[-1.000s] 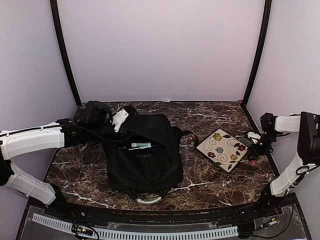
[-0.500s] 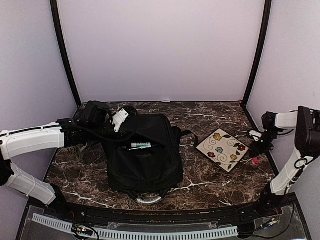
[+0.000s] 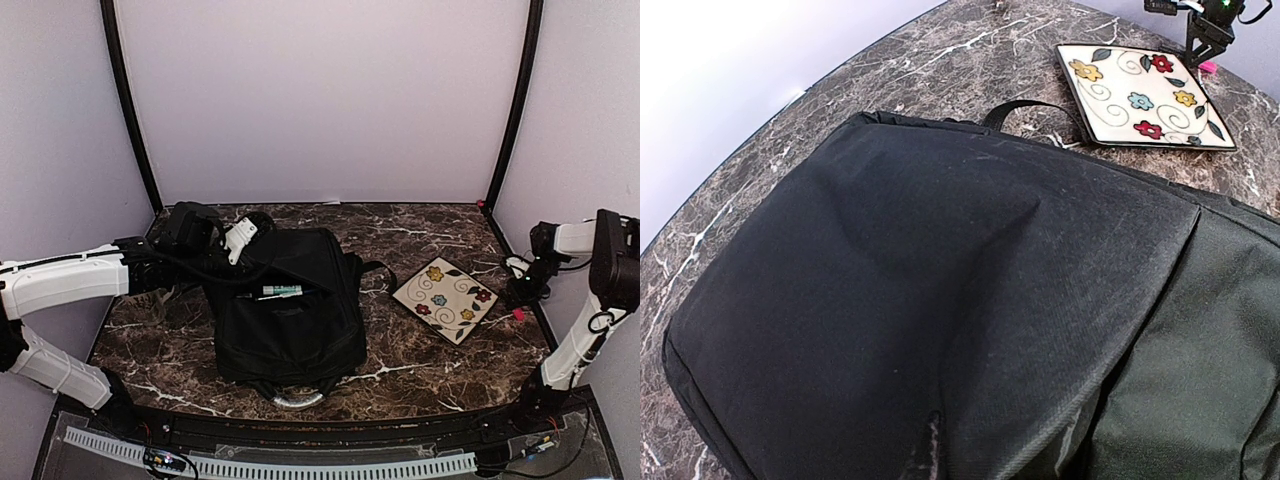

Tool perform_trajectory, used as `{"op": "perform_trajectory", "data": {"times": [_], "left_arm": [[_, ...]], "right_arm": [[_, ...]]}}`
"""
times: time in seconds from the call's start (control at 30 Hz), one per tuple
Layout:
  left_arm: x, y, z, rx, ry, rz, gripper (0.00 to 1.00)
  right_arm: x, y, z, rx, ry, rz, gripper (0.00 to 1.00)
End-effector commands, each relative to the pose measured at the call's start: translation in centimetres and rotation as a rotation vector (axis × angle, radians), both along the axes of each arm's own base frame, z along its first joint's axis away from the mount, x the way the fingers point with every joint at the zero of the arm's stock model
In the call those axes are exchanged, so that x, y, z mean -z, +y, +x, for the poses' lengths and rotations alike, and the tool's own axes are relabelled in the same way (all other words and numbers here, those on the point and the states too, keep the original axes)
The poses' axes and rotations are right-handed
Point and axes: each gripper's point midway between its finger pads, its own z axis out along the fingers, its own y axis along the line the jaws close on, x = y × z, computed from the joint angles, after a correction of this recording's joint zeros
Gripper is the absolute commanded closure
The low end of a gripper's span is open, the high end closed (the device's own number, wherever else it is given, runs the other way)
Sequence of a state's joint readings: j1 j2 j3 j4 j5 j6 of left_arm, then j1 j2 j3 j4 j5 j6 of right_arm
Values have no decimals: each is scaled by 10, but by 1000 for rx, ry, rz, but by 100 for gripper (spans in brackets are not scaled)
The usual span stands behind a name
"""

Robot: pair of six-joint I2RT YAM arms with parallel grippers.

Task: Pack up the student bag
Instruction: Pick up the glue stick from the center of the board.

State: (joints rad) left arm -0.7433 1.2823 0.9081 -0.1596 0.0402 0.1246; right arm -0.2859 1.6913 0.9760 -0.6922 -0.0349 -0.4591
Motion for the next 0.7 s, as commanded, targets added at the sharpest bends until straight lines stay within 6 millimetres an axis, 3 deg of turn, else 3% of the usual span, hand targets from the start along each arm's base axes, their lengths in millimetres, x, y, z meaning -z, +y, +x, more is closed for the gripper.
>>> {"op": "perform_trajectory", "data": {"times": [0.0,0.1,0.3,0.43,0.57,0.67], "left_arm": [[-58,-14,3,45,-115,-141,100],[-59,-14,2,47,-116,-146,100],[-61,-13,2,44,-122,-149,100],[-60,-13,2,42,-120,-145,100],[-58,-14,2,45,-115,-144,100],[-54,-16,4,44,-104,-136,100]], "right_arm": [[7,-3,-8,42,2,15,72],[0,0,-6,39,-24,32,79],[-21,3,0,37,-76,45,81],[-61,13,9,-4,-185,82,81],[-107,53,18,-133,-289,203,81],[-145,110,33,-303,-394,229,80]]}}
